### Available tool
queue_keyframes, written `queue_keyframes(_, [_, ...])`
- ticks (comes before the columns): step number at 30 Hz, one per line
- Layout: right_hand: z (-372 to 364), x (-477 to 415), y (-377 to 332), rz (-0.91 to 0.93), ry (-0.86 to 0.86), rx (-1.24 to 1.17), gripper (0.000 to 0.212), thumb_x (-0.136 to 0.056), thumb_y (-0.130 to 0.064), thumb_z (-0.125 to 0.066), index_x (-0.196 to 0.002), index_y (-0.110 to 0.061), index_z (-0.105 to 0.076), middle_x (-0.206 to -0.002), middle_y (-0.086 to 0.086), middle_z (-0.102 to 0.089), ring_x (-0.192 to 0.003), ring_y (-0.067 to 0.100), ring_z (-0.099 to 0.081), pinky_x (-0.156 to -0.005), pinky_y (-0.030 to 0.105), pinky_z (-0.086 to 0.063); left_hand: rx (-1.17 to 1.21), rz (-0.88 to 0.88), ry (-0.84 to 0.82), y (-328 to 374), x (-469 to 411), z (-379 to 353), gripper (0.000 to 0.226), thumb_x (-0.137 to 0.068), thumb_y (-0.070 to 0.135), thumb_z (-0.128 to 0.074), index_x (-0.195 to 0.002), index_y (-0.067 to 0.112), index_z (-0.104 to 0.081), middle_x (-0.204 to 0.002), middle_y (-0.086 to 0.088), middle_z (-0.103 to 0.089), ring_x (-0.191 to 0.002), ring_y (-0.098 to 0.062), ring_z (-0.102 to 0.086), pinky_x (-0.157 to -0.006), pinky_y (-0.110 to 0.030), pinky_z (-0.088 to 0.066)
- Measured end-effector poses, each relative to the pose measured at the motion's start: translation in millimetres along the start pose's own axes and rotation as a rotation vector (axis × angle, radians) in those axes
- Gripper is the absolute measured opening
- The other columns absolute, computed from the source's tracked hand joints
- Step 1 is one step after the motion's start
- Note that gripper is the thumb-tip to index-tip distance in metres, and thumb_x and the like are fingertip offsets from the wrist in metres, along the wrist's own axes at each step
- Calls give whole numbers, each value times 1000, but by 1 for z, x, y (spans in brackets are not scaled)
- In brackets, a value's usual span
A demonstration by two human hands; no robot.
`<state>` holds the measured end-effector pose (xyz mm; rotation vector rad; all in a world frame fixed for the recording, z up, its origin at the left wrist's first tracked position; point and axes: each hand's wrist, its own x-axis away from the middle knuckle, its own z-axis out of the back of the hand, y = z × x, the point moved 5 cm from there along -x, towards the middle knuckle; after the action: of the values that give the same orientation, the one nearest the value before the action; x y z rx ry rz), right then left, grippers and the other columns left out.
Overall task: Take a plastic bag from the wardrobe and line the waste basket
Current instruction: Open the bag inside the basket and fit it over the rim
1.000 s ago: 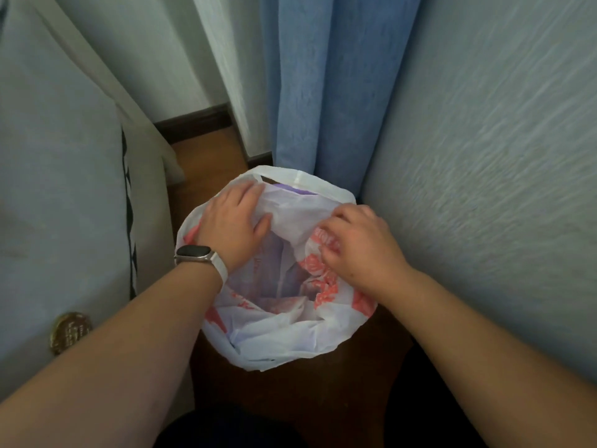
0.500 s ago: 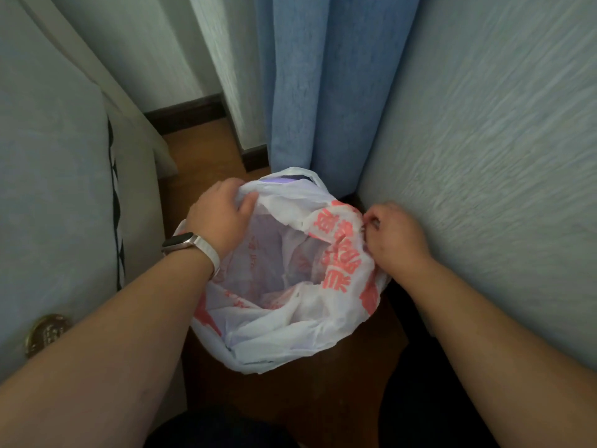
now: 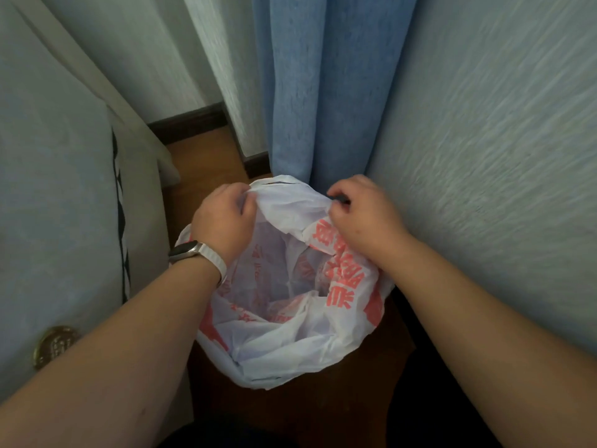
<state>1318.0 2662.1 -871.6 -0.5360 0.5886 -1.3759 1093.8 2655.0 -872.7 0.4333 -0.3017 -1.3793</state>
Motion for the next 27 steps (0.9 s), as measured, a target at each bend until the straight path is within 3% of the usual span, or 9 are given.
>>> queue_keyframes(3, [-24,-16,-11,52,-220,111,33,-89,-26,-56,-121,-19,-62,-117,7,-57,-106,26,-55,-92,38,-47,71,59,-51,-6,-3,-5,30,-100,39,-44,-120,26,-63,-107,5,-66,-91,-12,-57,-76,-30,-44])
queue_keyframes(11, [-47,-21,-12,70,-211,205,38,-96,-17,-49,-133,-24,-50,-119,4,-57,-102,25,-57,-82,33,-46,-21,67,-110,-6,-9,-9,35,-102,39,-38,-126,26,-60,-111,2,-67,-89,-13,-55,-71,-29,-38])
queue_keyframes(13, [-46,-22,-7,72,-209,212,32,-95,-19,-49,-127,-22,-53,-114,5,-59,-98,27,-58,-78,34,-47,-71,56,-153,-6,-9,-10,37,-101,41,-40,-131,24,-55,-117,1,-65,-94,-17,-57,-73,-30,-39])
queue_keyframes(15, [-45,-25,-2,70,-213,222,22,-94,-25,-48,-112,-17,-57,-106,9,-63,-93,31,-59,-73,37,-47,-132,65,-177,-12,-8,-11,34,-100,42,-43,-127,23,-54,-111,1,-63,-88,-17,-55,-68,-30,-38])
queue_keyframes(19, [-42,-25,8,-40,-261,246,23,-96,-36,-45,-91,-14,-50,-89,10,-62,-80,33,-57,-66,39,-46,-165,145,-190,-28,-6,-8,23,-98,45,-46,-97,23,-51,-88,0,-57,-73,-17,-50,-57,-29,-33])
queue_keyframes(21, [-42,-23,8,-68,-282,257,23,-96,-38,-44,-87,-16,-45,-84,7,-58,-77,30,-55,-64,36,-43,-149,185,-233,-33,-4,-8,24,-98,44,-47,-96,20,-51,-90,-3,-59,-77,-20,-53,-62,-32,-37])
queue_keyframes(23, [-39,-20,6,-82,-286,233,21,-95,-36,-46,-88,-16,-47,-88,7,-57,-80,30,-56,-65,36,-43,-140,203,-264,-34,2,-6,27,-98,40,-48,-109,17,-55,-100,-7,-61,-84,-22,-56,-67,-35,-41])
queue_keyframes(25, [-33,-13,2,-77,-242,170,21,-92,-34,-51,-99,-14,-54,-101,8,-57,-90,30,-57,-74,39,-48,-168,142,-201,-31,9,0,40,-94,39,-52,-127,15,-52,-120,-10,-59,-102,-29,-57,-79,-40,-48])
queue_keyframes(27, [-22,0,-1,-67,-161,110,30,-89,-33,-56,-114,-16,-57,-113,8,-55,-100,28,-56,-84,42,-49,-184,75,-85,-19,18,10,52,-91,37,-57,-137,16,-45,-137,-12,-50,-122,-32,-49,-95,-46,-44])
